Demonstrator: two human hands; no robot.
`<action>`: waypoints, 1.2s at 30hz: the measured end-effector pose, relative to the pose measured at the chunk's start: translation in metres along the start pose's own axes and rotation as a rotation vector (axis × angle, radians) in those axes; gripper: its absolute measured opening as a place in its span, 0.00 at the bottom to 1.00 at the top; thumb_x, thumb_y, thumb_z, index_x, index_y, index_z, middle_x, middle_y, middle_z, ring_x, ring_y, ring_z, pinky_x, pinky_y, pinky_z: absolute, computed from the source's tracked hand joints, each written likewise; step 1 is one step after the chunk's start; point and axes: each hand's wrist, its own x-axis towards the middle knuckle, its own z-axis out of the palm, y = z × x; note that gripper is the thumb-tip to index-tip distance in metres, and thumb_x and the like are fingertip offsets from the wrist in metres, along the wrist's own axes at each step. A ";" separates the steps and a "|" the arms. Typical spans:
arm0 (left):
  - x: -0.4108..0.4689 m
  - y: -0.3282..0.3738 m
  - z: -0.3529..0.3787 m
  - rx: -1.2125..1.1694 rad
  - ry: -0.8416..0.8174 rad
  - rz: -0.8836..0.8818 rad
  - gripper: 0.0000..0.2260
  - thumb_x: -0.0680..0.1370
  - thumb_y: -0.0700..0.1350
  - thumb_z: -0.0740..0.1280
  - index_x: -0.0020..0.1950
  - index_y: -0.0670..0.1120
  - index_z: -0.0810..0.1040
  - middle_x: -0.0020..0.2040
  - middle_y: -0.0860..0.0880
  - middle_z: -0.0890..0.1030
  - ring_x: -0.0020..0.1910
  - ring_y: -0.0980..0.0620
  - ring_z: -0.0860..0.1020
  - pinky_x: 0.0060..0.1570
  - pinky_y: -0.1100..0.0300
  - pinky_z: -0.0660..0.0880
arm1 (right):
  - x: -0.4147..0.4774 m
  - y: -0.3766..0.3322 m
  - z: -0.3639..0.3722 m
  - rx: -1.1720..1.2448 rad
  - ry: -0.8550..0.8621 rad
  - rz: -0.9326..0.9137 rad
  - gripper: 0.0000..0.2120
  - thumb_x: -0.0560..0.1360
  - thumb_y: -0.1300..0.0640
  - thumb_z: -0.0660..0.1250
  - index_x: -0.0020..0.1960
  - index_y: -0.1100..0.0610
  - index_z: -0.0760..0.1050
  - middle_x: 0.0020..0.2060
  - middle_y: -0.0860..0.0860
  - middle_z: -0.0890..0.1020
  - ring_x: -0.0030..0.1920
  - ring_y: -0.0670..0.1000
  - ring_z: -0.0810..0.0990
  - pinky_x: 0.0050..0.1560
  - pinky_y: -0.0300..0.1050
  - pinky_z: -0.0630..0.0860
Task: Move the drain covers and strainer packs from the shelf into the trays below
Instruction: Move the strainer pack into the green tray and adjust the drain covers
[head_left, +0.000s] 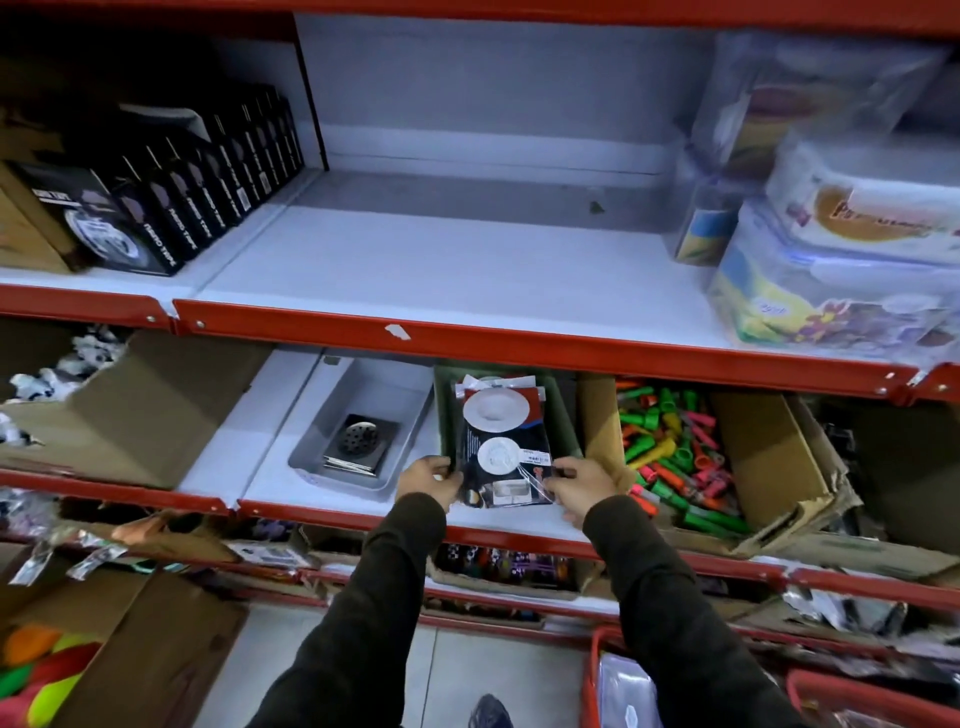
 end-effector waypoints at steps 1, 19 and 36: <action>0.000 -0.001 -0.005 -0.009 0.037 0.024 0.13 0.74 0.44 0.70 0.59 0.45 0.80 0.53 0.47 0.84 0.50 0.39 0.85 0.53 0.46 0.82 | 0.001 -0.002 0.000 -0.048 0.055 -0.052 0.19 0.75 0.57 0.69 0.64 0.59 0.75 0.47 0.58 0.82 0.43 0.57 0.79 0.46 0.52 0.78; 0.131 -0.002 -0.166 -0.266 -0.010 -0.236 0.22 0.85 0.47 0.52 0.75 0.35 0.65 0.75 0.37 0.68 0.74 0.40 0.68 0.69 0.55 0.67 | 0.049 -0.130 0.213 0.863 -0.332 0.385 0.27 0.80 0.49 0.62 0.74 0.60 0.62 0.71 0.57 0.69 0.72 0.59 0.66 0.73 0.55 0.61; 0.189 -0.031 -0.166 0.405 -0.326 -0.164 0.23 0.80 0.41 0.63 0.73 0.34 0.65 0.71 0.35 0.71 0.69 0.38 0.72 0.67 0.52 0.71 | 0.094 -0.128 0.281 0.256 -0.026 0.252 0.24 0.74 0.53 0.70 0.66 0.63 0.70 0.61 0.57 0.77 0.63 0.57 0.75 0.67 0.49 0.70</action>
